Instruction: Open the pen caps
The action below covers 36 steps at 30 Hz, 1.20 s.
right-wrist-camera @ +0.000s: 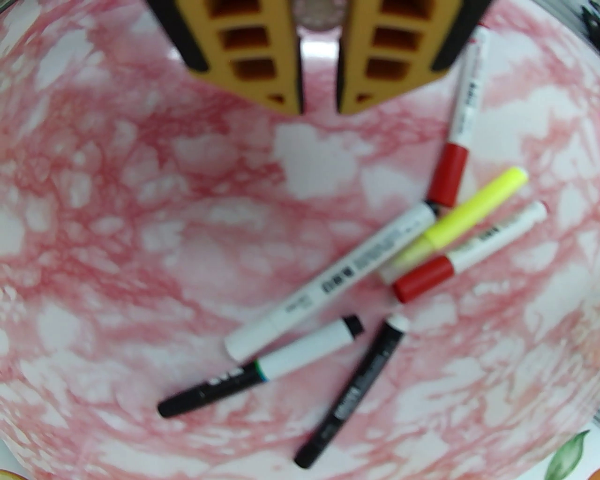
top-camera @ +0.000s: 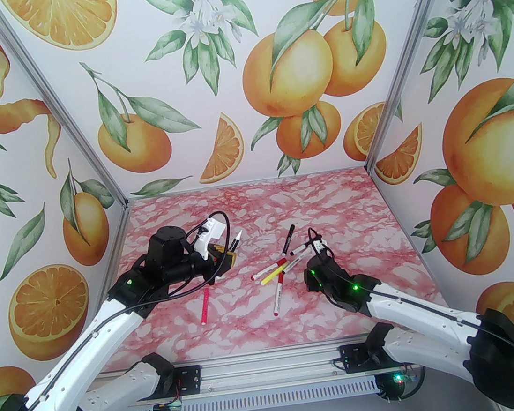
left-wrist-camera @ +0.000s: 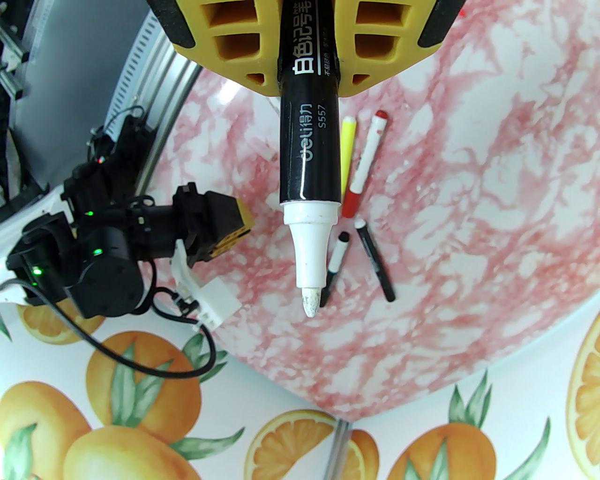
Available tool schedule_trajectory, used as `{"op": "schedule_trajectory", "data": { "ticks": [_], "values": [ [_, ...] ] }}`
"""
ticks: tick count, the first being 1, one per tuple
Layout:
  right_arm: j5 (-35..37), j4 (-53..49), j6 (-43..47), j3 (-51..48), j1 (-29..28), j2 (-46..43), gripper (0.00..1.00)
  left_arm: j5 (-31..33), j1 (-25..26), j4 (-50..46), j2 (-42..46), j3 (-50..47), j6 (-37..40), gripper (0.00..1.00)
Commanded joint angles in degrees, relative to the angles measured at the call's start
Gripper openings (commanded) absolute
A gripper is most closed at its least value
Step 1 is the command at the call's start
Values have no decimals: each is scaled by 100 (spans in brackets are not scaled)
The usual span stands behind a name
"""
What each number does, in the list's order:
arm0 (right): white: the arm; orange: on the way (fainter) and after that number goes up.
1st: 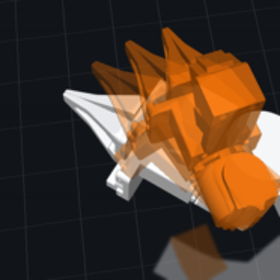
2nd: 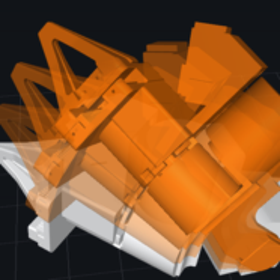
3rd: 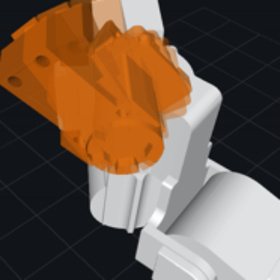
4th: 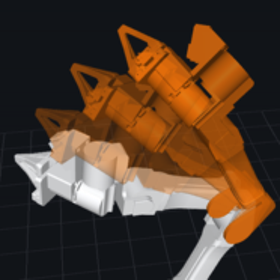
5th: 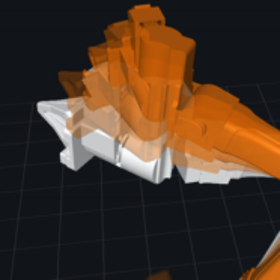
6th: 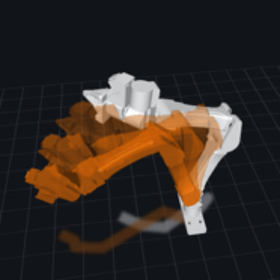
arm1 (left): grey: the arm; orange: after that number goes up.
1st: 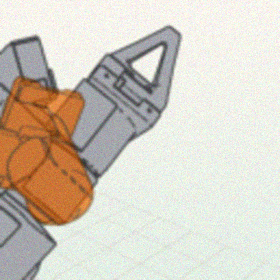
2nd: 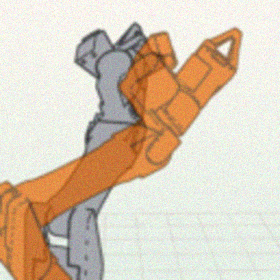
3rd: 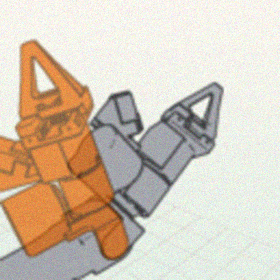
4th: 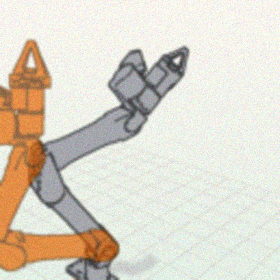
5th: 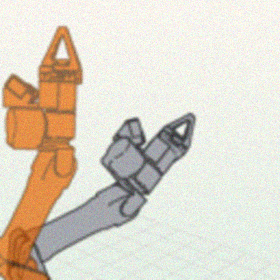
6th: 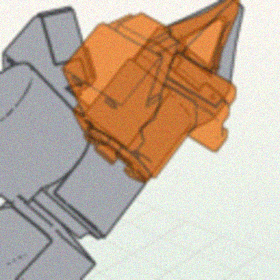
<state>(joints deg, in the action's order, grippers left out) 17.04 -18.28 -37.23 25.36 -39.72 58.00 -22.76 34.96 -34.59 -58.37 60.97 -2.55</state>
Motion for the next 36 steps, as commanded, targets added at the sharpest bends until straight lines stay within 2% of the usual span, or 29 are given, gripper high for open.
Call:
{"op": "schedule_trajectory", "data": {
  "ticks": [1, 5, 11, 19, 26, 36],
  "values": [
    [353, 448, -98, -208, -82, -67, 5, -84, -66, -173, 150, -48, 272, 0],
    [351, 642, -81, -308, -120, -5, 6, -136, -72, 26, 142, -217, 229, 0],
    [-162, 1129, 155, -376, -157, 521, 7, -154, -198, -31, 54, -244, 329, 0],
    [-231, 1239, 43, -265, -427, 1040, 7, -202, -270, 14, 47, -270, 307, 0],
    [-59, 1277, -240, -307, -737, 1273, 8, -249, -306, 22, 25, -270, 290, 0],
    [130, 1714, -579, -655, -762, 1254, 11, -300, -323, 31, 14, -287, 282, 0]
  ]
}}
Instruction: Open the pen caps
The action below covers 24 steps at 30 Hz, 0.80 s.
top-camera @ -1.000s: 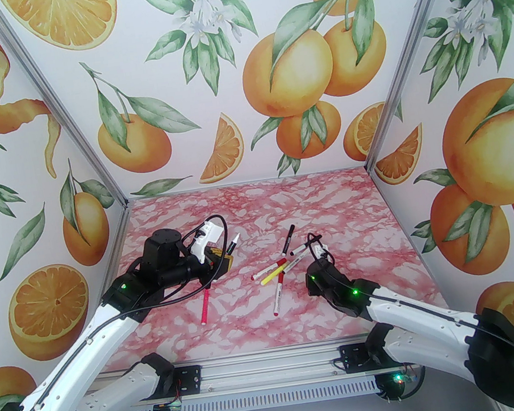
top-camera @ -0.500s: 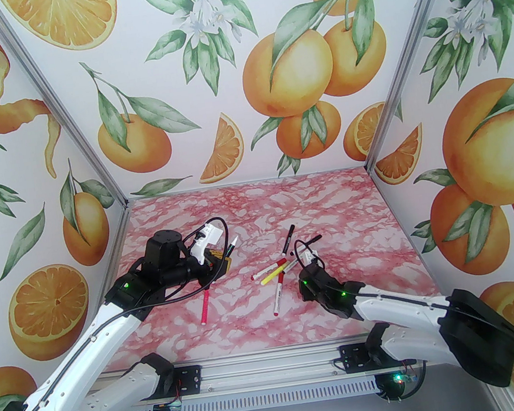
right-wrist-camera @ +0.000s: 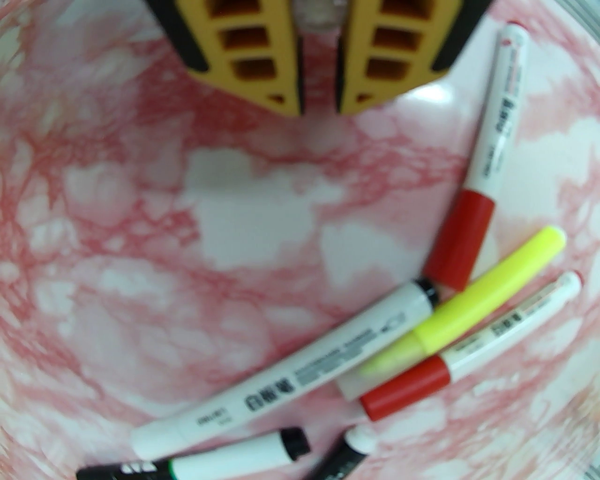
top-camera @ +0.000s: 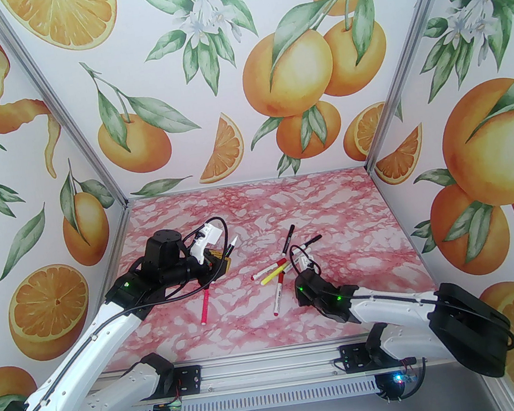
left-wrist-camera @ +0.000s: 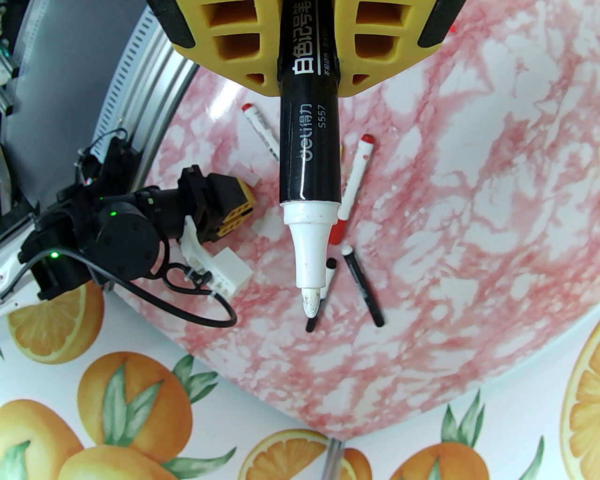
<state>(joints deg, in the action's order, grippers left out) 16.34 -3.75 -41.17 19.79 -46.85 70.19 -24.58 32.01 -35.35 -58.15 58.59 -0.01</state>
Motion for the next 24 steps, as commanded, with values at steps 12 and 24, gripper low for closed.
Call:
{"op": "schedule_trajectory", "data": {
  "ticks": [12, 24],
  "values": [
    [177, 408, -207, -111, -45, 253, 17, -151, -28, 102, -30, -49, 27, 0],
    [176, 498, -216, -64, -47, 459, 22, -179, -28, 90, -45, -58, 25, 0]
  ]
}}
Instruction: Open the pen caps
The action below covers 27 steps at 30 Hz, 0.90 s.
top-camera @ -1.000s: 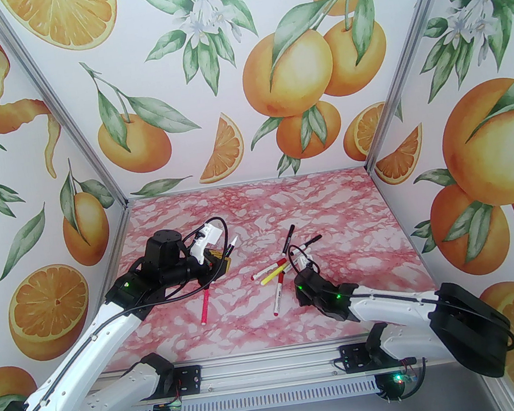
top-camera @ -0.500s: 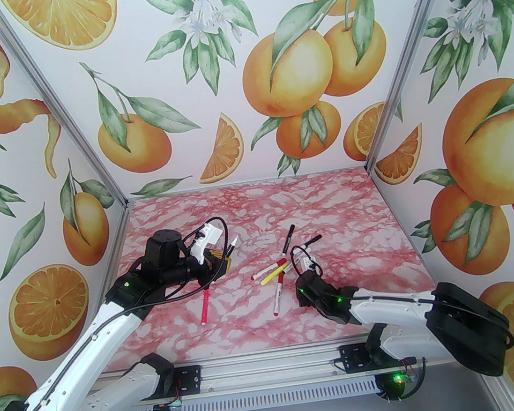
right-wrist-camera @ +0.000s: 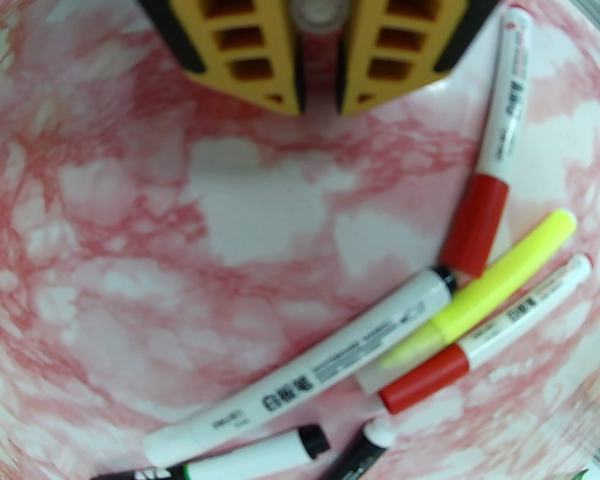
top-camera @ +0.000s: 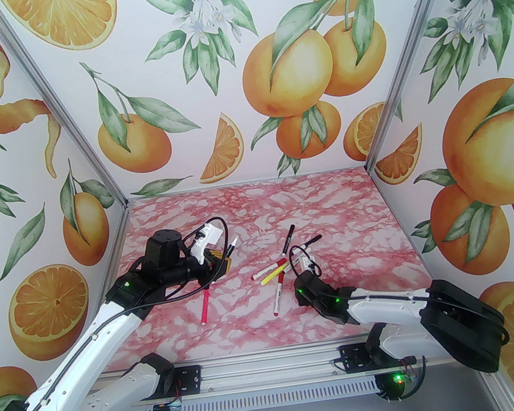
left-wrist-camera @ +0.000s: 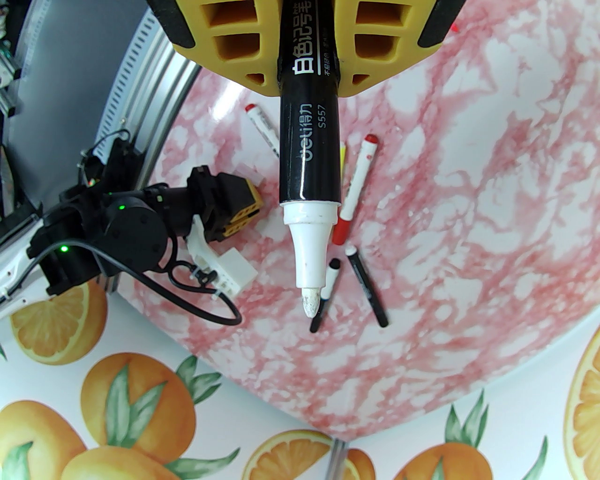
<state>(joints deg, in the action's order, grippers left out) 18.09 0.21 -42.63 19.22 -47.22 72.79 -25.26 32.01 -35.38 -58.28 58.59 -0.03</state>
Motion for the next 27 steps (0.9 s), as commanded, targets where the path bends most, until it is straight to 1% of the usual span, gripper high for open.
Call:
{"op": "schedule_trajectory", "data": {
  "ticks": [1, 11, 14, 19, 23, 25, 27],
  "values": [
    [0, 102, -70, -14, -9, 192, 23, -112, -28, 101, -21, -58, 30, 0],
    [15, 68, -44, 20, -8, 171, 25, -121, -30, 100, -25, -57, 24, 0],
    [70, -101, 38, 134, -13, 77, 26, -128, -29, 104, -25, -58, 21, 0],
    [143, -778, 498, 664, -10, -321, 31, -139, -28, 110, -43, -102, 5, 0],
    [113, -1092, 589, 885, -7, -661, 33, -112, -29, 121, -43, -117, -67, 0],
    [23, -1216, 574, 951, -7, -924, 35, -13, -28, 136, -19, -149, -252, 0],
    [-161, -1300, 559, 971, -12, -1287, 40, 218, -30, 60, 14, -217, -539, 0]
  ]
}}
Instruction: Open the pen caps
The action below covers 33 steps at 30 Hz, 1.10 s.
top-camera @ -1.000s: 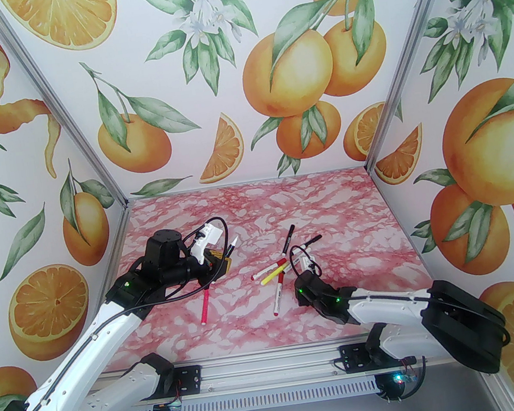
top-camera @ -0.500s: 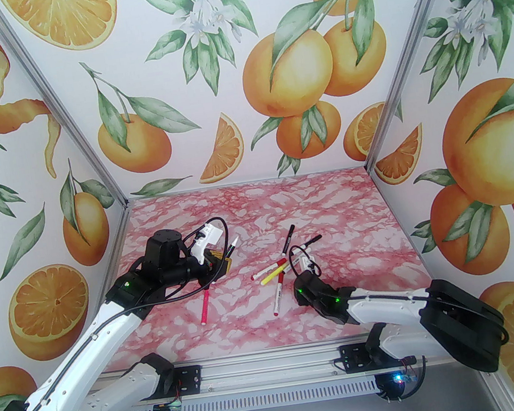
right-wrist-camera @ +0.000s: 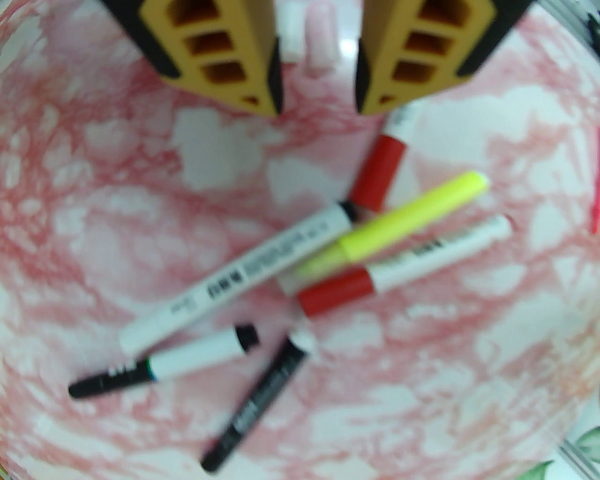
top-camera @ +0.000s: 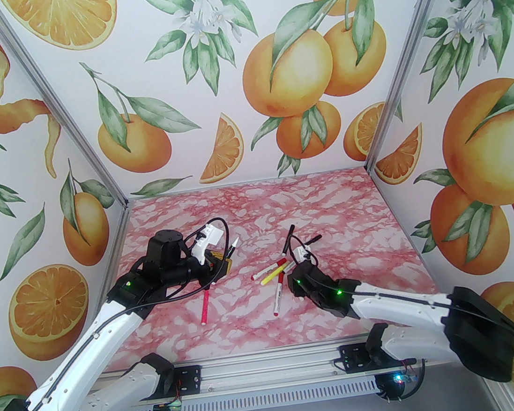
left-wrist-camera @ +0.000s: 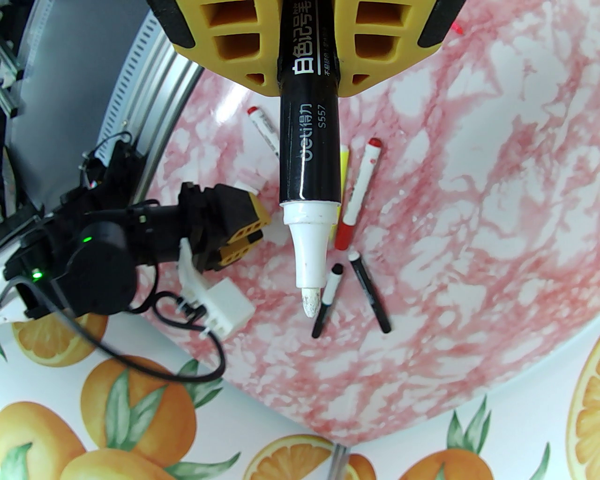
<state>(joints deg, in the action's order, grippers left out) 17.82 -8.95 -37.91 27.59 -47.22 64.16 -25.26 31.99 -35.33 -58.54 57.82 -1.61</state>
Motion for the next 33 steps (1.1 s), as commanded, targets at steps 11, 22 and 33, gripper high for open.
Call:
{"op": "schedule_trajectory", "data": {
  "ticks": [11, 22, 33],
  "values": [
    [-1522, -1360, 265, 732, 2, -1970, 81, 1207, 113, 151, 188, -1143, -1839, 5],
    [-2745, -1584, 348, 1221, -2, -2006, 100, 2335, 323, 306, -260, -1994, -2947, 3],
    [-2828, -1421, 308, 1185, -1, -1923, 100, 2966, 767, 905, -720, -2554, -3381, 3]
  ]
}}
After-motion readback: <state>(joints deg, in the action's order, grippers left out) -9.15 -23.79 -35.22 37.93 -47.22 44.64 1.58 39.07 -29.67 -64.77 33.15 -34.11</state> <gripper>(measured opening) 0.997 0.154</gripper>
